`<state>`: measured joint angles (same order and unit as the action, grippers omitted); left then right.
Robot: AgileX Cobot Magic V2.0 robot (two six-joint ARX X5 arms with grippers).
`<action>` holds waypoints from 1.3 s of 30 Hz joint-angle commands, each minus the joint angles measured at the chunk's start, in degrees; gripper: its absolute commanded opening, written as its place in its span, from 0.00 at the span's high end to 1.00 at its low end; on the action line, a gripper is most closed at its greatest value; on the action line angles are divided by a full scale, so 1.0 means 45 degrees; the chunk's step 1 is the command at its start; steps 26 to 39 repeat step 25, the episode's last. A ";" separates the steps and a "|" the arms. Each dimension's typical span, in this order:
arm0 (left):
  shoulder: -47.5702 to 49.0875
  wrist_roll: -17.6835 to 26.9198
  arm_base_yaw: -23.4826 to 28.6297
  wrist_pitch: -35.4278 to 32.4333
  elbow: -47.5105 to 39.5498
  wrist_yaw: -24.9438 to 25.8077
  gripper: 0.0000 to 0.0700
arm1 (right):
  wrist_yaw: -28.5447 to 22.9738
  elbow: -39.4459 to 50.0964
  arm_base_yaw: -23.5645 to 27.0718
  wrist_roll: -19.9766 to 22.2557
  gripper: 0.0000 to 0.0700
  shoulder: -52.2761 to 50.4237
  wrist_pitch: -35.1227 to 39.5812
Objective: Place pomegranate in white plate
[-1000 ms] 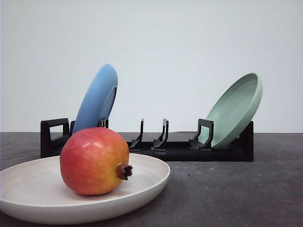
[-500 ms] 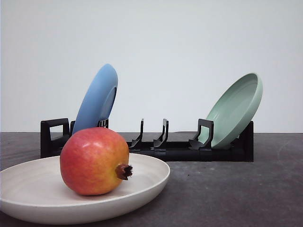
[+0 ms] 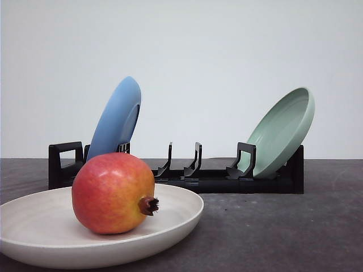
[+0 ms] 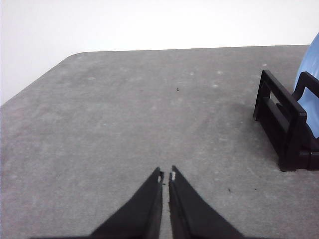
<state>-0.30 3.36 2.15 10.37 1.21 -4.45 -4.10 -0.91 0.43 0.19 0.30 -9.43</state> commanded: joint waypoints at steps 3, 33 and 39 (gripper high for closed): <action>0.0029 -0.0087 0.0019 0.0068 -0.0117 -0.0019 1.00 | -0.0010 0.0053 0.0019 -0.0039 0.94 -0.0019 0.0092; 0.0029 -0.0087 0.0019 0.0068 -0.0117 -0.0019 1.00 | -0.0010 0.0053 0.0019 -0.0039 0.94 -0.0019 0.0092; 0.0029 -0.0087 0.0019 0.0068 -0.0117 -0.0019 1.00 | -0.0010 0.0053 0.0019 -0.0039 0.94 -0.0019 0.0092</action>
